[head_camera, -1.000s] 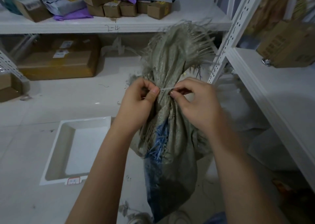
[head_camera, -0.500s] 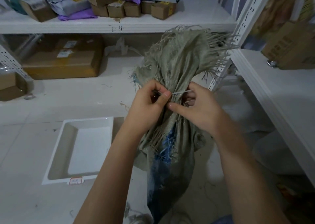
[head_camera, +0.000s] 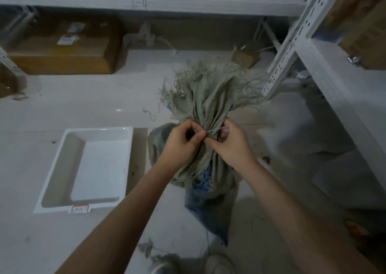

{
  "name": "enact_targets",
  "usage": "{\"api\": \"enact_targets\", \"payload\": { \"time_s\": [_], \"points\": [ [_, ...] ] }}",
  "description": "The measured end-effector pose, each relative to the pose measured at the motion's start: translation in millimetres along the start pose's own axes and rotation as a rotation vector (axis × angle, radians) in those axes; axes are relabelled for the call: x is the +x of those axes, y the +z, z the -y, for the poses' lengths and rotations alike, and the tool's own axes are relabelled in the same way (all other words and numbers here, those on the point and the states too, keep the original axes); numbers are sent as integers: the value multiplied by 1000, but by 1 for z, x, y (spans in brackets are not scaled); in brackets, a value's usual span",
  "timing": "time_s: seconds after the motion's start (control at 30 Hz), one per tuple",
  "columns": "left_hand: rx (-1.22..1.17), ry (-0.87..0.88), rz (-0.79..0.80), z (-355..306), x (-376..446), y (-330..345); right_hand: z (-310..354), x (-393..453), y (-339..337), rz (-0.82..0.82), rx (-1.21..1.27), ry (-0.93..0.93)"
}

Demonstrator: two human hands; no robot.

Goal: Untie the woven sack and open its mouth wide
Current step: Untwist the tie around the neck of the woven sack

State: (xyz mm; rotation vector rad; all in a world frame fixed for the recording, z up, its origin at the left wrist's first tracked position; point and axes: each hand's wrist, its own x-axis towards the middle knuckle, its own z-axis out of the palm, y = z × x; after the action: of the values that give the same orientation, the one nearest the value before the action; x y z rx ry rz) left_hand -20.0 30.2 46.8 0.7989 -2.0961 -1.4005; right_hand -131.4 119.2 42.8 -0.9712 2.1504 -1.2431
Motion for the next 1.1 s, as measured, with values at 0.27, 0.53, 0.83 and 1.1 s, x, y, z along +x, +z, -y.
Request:
{"api": "enact_targets", "payload": {
  "time_s": [0.27,0.53,0.83,1.1],
  "points": [
    [61,-261,170,134,-15,44,-126,-6,74,105,-69,179],
    [95,-351,156,197,-24,77,-190,-6,113,105,-104,282],
    [-11,-360,-52,163,-31,47,-160,-3,98,72,-50,392],
    [-240,-405,-300,88,-34,-3,-104,-8,70,130,-167,349]
  ]
}}
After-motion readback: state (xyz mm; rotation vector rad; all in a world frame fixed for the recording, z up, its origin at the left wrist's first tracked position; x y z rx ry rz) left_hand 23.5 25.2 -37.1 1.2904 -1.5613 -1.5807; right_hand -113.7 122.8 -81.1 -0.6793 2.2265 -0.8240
